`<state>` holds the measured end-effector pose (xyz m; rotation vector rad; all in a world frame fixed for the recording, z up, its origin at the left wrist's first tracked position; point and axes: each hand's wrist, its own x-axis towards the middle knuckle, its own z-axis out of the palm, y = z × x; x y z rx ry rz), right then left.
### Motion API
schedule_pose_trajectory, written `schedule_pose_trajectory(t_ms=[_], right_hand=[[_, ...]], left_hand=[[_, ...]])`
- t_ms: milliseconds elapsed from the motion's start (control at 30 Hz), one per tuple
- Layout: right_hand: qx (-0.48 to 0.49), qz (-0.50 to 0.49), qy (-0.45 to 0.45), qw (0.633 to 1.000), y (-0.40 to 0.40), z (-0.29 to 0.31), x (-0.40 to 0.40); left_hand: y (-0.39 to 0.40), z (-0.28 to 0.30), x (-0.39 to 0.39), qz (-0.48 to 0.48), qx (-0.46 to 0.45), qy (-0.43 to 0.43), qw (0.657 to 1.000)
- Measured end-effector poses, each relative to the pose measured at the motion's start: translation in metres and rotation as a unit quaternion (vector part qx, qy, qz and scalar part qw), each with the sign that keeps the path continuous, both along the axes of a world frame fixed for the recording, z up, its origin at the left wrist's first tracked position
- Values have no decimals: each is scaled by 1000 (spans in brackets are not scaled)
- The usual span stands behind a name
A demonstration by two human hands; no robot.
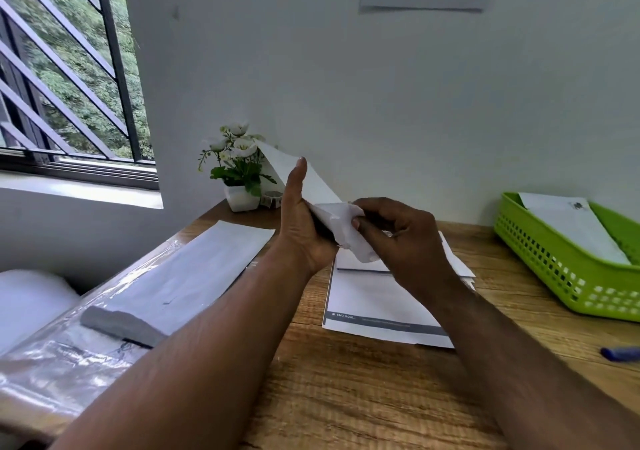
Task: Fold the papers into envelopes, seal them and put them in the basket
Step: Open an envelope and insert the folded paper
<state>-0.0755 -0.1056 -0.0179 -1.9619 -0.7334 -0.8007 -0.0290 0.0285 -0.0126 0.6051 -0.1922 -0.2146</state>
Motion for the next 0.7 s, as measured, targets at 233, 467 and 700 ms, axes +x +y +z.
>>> schedule_pose_trajectory(t_ms=[233, 467, 700], right_hand=[[-84, -54, 13, 995, 7, -10, 5], [19, -188, -128, 974, -3, 0, 6], [262, -118, 35, 957, -17, 5, 18]], left_hand=[[-4, 6, 9, 65, -16, 26, 997], [-10, 7, 9, 130, 16, 47, 990], [-5, 3, 6, 171, 29, 66, 983]])
